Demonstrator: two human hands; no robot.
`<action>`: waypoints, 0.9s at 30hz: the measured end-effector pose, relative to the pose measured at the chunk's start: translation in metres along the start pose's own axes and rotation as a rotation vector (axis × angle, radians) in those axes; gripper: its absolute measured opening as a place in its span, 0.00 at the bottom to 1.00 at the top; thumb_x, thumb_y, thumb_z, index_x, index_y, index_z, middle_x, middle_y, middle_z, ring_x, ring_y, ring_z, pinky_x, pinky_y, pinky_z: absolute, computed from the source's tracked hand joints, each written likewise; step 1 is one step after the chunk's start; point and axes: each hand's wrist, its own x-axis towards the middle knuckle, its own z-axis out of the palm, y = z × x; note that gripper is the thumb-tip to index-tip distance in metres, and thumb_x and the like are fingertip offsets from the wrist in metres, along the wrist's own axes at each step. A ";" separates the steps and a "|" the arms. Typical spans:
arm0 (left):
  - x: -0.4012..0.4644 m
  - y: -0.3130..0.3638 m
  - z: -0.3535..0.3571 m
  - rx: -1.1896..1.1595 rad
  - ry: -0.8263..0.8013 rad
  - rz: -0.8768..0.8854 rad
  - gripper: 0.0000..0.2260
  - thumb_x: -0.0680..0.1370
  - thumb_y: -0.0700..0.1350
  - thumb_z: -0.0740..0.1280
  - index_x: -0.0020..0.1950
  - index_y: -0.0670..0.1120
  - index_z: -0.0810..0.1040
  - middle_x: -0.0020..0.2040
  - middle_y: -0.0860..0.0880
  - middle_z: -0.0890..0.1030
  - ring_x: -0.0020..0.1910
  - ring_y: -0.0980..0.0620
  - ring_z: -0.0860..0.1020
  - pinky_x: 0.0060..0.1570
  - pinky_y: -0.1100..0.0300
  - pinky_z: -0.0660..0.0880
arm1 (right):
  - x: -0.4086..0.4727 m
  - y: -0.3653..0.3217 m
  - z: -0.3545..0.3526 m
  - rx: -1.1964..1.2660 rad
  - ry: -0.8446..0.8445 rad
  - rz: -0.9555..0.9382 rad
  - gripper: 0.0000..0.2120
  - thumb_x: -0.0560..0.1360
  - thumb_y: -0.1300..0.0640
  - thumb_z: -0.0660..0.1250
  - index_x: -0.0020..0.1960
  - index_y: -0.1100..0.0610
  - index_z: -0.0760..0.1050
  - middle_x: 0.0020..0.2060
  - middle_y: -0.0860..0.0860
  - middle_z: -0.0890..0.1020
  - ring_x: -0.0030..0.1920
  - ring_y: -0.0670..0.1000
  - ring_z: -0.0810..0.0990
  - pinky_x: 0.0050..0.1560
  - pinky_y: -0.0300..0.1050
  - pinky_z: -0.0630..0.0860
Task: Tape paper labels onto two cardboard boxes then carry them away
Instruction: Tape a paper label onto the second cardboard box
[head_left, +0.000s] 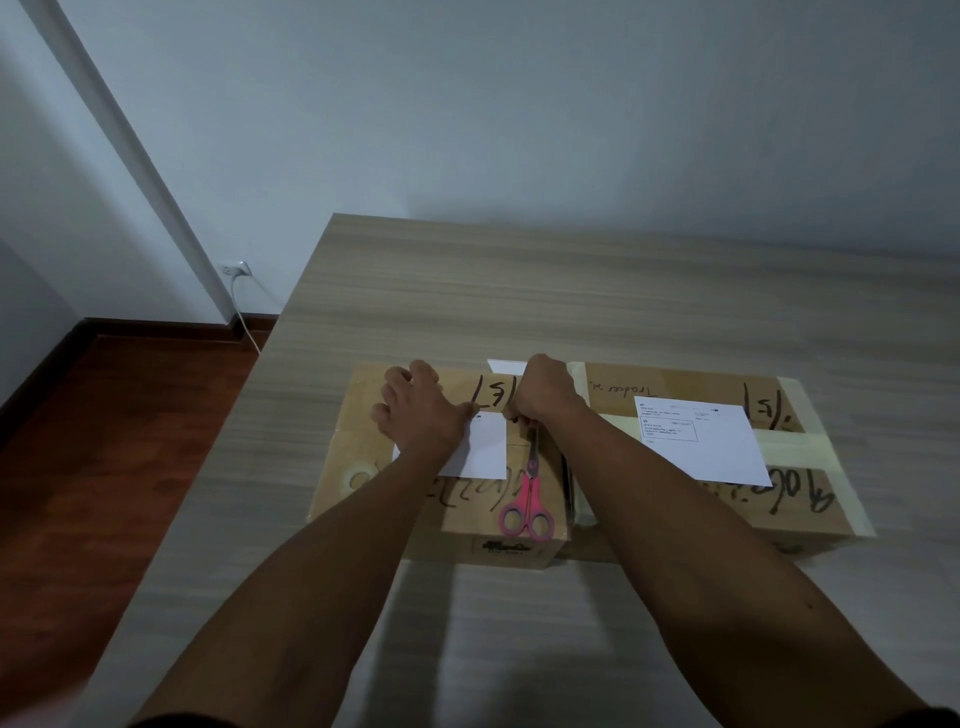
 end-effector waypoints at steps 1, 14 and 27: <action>0.000 0.000 0.000 0.008 -0.001 0.007 0.27 0.67 0.59 0.79 0.57 0.51 0.70 0.61 0.48 0.69 0.60 0.45 0.70 0.60 0.48 0.62 | -0.001 0.001 -0.001 -0.022 0.019 -0.010 0.12 0.66 0.68 0.80 0.44 0.64 0.79 0.41 0.59 0.85 0.42 0.57 0.86 0.39 0.47 0.83; 0.011 -0.057 -0.046 -0.258 -0.131 0.172 0.11 0.77 0.47 0.74 0.56 0.43 0.82 0.53 0.45 0.82 0.52 0.47 0.80 0.49 0.57 0.72 | -0.041 0.010 0.011 0.002 0.178 -0.102 0.08 0.77 0.67 0.64 0.42 0.59 0.67 0.47 0.59 0.78 0.42 0.57 0.75 0.39 0.46 0.70; -0.051 -0.135 -0.082 -0.153 -0.154 0.213 0.20 0.73 0.53 0.76 0.62 0.49 0.78 0.58 0.48 0.77 0.57 0.47 0.77 0.54 0.53 0.76 | -0.112 0.024 0.058 -0.042 0.221 -0.115 0.03 0.76 0.63 0.63 0.43 0.59 0.71 0.40 0.55 0.77 0.36 0.56 0.77 0.31 0.43 0.66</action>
